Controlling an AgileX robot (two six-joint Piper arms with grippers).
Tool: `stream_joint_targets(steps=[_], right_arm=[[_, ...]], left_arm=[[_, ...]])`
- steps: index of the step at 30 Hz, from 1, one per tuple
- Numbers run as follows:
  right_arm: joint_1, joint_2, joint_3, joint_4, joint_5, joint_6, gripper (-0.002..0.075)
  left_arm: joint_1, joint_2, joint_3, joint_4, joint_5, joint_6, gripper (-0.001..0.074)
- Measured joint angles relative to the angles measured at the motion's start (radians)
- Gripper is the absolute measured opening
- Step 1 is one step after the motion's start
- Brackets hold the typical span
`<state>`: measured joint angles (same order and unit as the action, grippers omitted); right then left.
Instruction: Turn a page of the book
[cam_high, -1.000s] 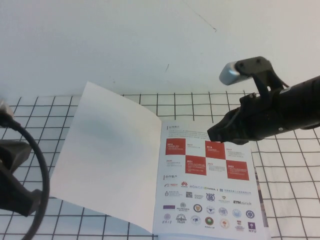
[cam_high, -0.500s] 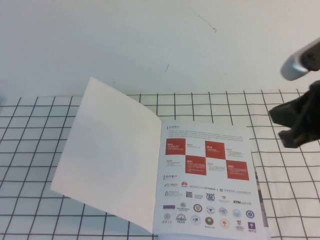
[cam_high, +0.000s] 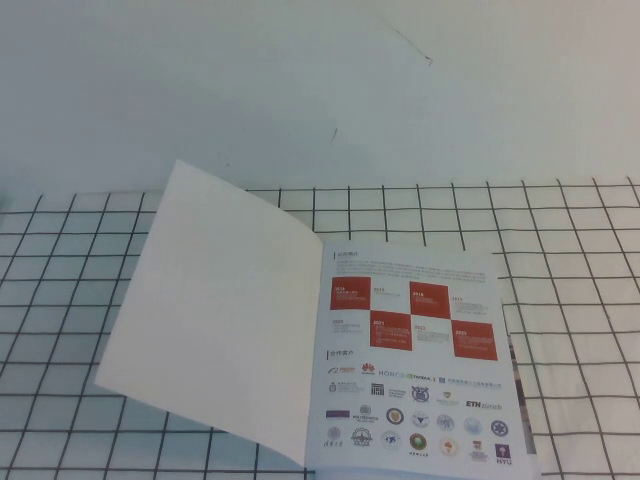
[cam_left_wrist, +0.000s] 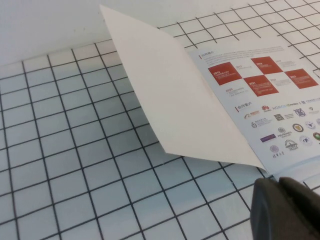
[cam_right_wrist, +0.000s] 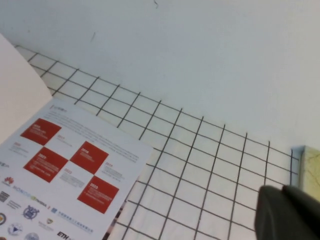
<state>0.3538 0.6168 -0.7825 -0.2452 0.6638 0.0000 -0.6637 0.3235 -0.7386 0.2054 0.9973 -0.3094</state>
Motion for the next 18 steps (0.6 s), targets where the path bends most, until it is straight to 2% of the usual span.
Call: stream_joint_targets(steps=[6,9,13,18], right_arm=[[0.000,-0.129,0.218,0.080,-0.129,0.005,0.0001],[0.000,-0.141,0.259,0.119,-0.159,0.005,0.0001],[0.000,-0.143,0.266,0.119,-0.159,0.005,0.0001],[0.000,-0.143,0.266,0.119,-0.134,0.005,0.0001]], left_arm=[[0.000,0.005,0.219,0.008,-0.285,-0.017,-0.0004],[0.000,0.007,0.291,0.020,-0.386,-0.017,-0.0004],[0.000,0.007,0.314,0.024,-0.410,-0.019,-0.0004],[0.000,0.007,0.314,0.024,-0.351,-0.019,-0.0004]])
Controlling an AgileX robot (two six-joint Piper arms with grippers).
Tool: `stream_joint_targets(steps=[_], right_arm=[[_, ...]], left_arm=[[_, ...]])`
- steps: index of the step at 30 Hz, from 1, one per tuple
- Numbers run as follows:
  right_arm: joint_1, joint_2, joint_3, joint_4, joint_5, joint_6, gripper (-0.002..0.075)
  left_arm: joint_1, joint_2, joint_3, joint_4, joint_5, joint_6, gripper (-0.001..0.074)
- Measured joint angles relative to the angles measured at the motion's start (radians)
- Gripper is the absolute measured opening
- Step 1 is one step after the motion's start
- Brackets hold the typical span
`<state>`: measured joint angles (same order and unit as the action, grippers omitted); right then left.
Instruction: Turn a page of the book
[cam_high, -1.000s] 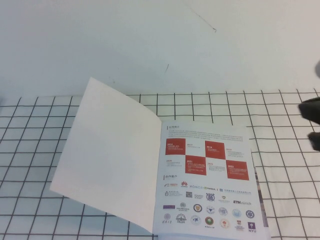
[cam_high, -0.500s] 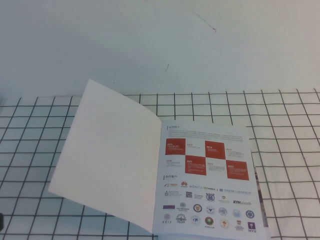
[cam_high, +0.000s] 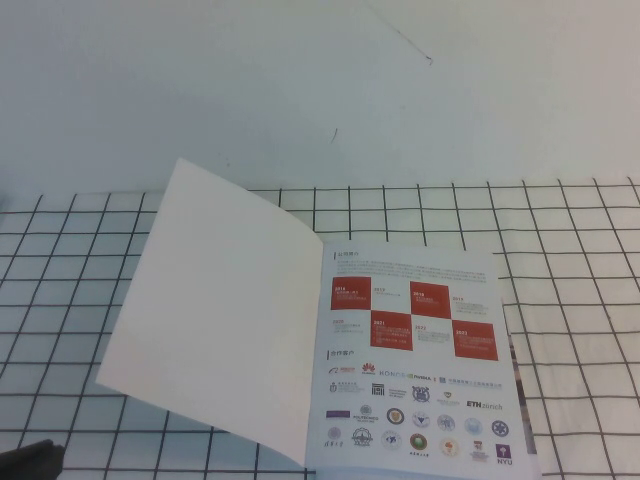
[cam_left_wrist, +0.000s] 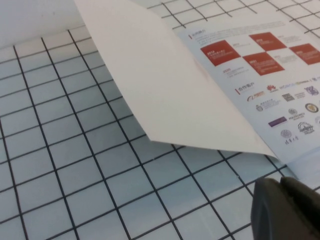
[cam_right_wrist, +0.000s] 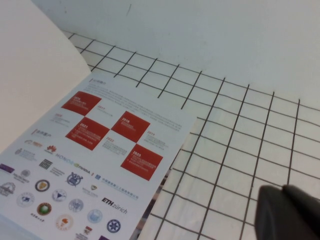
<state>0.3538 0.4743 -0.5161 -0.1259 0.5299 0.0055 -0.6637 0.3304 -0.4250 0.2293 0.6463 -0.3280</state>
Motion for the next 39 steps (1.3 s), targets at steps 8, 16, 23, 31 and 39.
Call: stream_joint_targets(steps=[8,16,23,31,39], right_arm=[[0.000,0.000,0.002,0.000,0.016,-0.005,0.0001],[0.000,0.000,0.002,0.000,0.020,-0.005,0.0001],[0.000,0.000,0.002,0.000,0.034,-0.005,0.0001],[0.000,0.000,0.004,0.000,0.039,-0.005,0.0001],[0.000,0.000,0.004,0.000,0.044,-0.005,0.0001]], left_arm=[[0.000,0.000,0.000,0.000,0.046,0.000,-0.0004],[0.000,0.000,0.000,0.012,0.046,0.000,-0.0004],[0.081,-0.120,0.007,0.027,0.029,-0.016,-0.0004],[0.284,-0.336,0.216,0.109,-0.278,-0.012,-0.0004],[0.404,-0.341,0.421,0.125,-0.523,-0.128,-0.0004]])
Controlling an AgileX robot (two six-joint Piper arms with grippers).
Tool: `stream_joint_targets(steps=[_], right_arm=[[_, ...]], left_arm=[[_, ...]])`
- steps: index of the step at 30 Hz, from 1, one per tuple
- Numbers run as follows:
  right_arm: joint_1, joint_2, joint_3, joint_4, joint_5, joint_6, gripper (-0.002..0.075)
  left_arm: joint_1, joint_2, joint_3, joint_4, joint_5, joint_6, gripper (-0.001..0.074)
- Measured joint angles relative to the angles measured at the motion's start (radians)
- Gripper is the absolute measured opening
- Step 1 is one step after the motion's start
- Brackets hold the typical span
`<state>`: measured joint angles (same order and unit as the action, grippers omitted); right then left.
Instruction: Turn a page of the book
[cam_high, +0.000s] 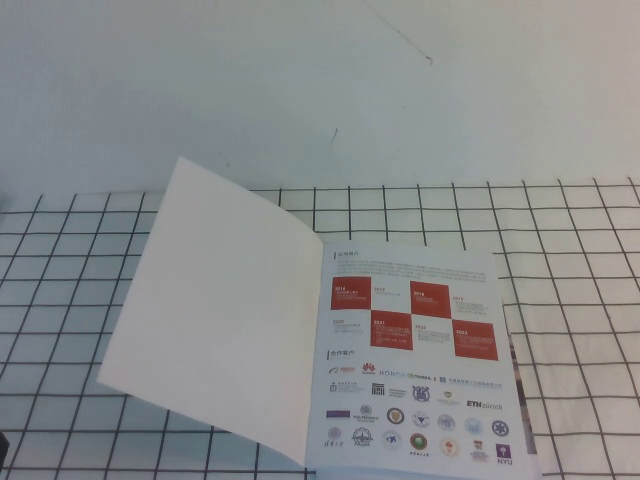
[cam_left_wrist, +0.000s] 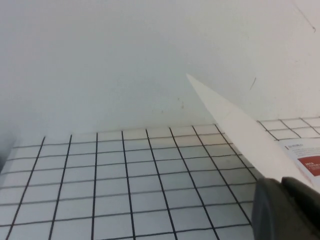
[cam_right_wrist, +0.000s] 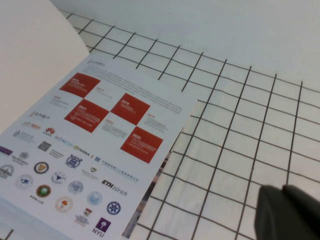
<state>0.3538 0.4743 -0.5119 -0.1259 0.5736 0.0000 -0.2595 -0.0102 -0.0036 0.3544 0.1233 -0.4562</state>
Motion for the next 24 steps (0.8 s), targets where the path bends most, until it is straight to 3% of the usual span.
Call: stream_joint_targets(steps=[7,14,24], right_arm=[[0.000,0.000,0.002,0.000,0.002,0.000,0.0001],[0.000,0.000,0.002,0.000,0.002,0.000,0.0001],[0.000,0.000,0.002,0.000,0.002,0.000,0.0001]], left_arm=[[0.004,-0.002,0.031,0.002,0.034,-0.072,-0.0004],[0.011,-0.002,0.029,0.002,0.226,-0.208,-0.0004],[0.013,-0.002,0.025,-0.125,0.234,0.033,-0.0004]])
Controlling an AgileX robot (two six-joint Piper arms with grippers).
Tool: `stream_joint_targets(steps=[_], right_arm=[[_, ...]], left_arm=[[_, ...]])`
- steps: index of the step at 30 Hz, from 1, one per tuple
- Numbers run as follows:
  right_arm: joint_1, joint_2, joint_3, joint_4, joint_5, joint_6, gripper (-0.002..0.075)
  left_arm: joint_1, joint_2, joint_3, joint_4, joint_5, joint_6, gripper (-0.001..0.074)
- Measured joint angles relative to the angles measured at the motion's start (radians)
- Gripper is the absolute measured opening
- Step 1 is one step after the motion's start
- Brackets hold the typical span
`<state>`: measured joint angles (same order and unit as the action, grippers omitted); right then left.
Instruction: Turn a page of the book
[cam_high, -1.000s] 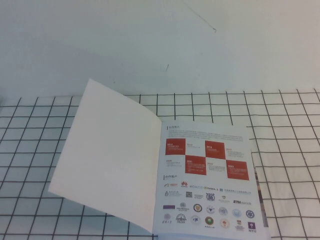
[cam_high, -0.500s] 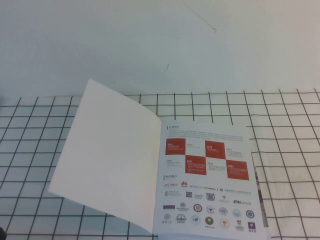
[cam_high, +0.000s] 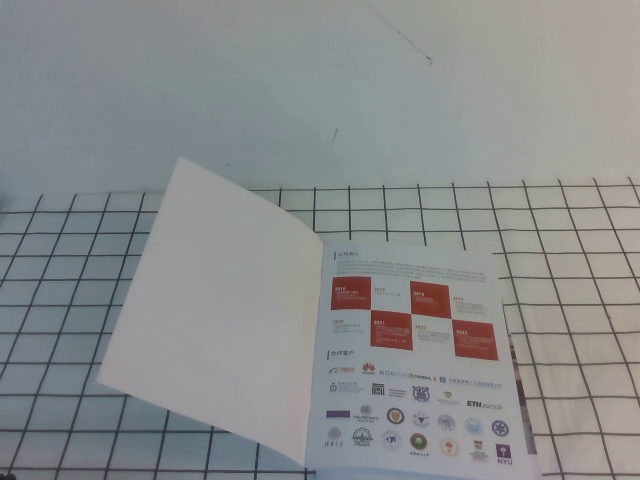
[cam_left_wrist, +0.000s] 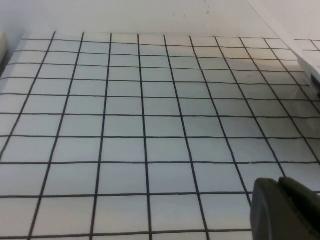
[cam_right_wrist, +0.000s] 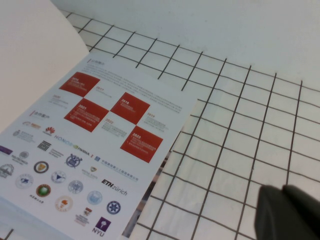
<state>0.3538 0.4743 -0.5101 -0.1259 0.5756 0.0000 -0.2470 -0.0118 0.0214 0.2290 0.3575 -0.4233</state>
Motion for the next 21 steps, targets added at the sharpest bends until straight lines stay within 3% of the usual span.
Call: stream_joint_targets(steps=[7,13,21], right_arm=[[0.000,0.000,0.000,0.000,0.000,0.000,0.0001],[0.000,0.000,0.000,0.000,0.002,0.000,0.0001],[0.000,0.000,0.000,0.000,0.004,0.000,0.0001]], left_arm=[[0.000,0.000,0.000,-0.242,-0.010,0.035,-0.0004],[0.003,0.000,0.000,-0.295,-0.010,0.039,-0.0004],[0.166,-0.002,0.000,-0.297,-0.012,0.039,-0.0004]])
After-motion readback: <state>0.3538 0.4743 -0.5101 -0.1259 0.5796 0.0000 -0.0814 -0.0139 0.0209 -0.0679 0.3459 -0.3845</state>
